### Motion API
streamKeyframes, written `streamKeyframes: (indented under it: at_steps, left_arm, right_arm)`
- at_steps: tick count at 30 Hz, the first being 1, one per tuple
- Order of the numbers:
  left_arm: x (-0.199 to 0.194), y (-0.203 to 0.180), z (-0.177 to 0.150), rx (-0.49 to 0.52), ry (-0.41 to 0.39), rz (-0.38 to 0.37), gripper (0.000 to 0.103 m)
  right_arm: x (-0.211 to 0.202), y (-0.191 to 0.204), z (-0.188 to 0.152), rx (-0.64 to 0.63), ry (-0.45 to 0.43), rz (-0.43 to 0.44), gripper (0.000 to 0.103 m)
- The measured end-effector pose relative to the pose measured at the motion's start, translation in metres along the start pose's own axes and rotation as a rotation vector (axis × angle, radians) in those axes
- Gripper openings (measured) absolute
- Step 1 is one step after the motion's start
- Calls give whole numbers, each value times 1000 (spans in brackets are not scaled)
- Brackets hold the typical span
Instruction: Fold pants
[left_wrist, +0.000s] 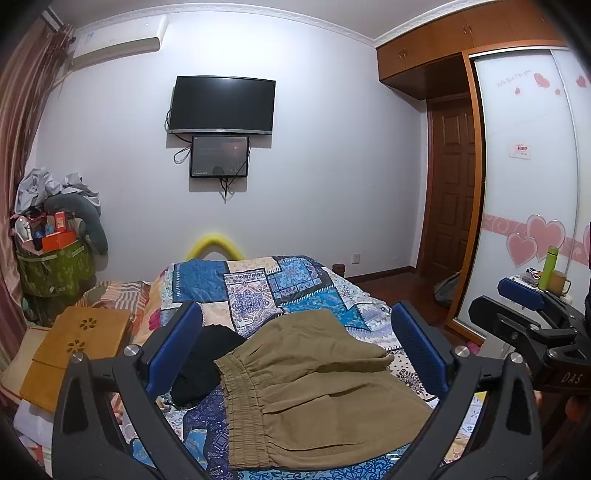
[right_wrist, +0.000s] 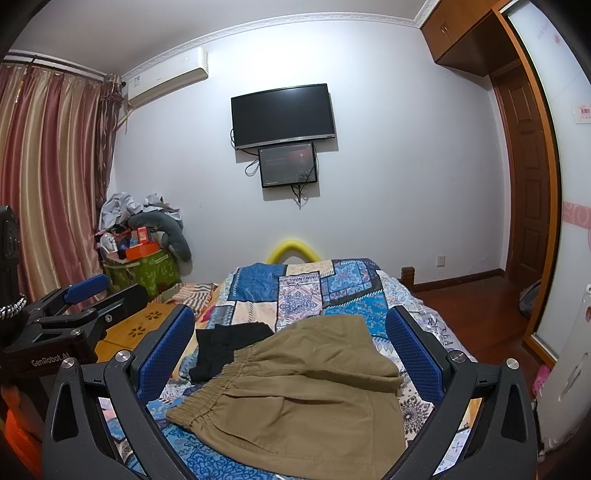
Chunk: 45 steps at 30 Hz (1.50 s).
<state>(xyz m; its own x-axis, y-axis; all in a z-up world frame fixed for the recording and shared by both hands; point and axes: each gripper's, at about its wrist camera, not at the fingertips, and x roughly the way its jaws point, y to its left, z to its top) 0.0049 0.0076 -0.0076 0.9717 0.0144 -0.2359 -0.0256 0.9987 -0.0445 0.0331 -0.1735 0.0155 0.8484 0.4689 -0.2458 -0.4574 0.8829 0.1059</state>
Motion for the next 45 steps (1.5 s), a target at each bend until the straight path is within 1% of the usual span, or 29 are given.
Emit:
streamKeyframes:
  at_steps: [45]
  left_arm:
    - [-5, -2, 3, -1, -4, -7, 103]
  right_arm:
    - [-4, 1, 7, 1, 3, -1, 103]
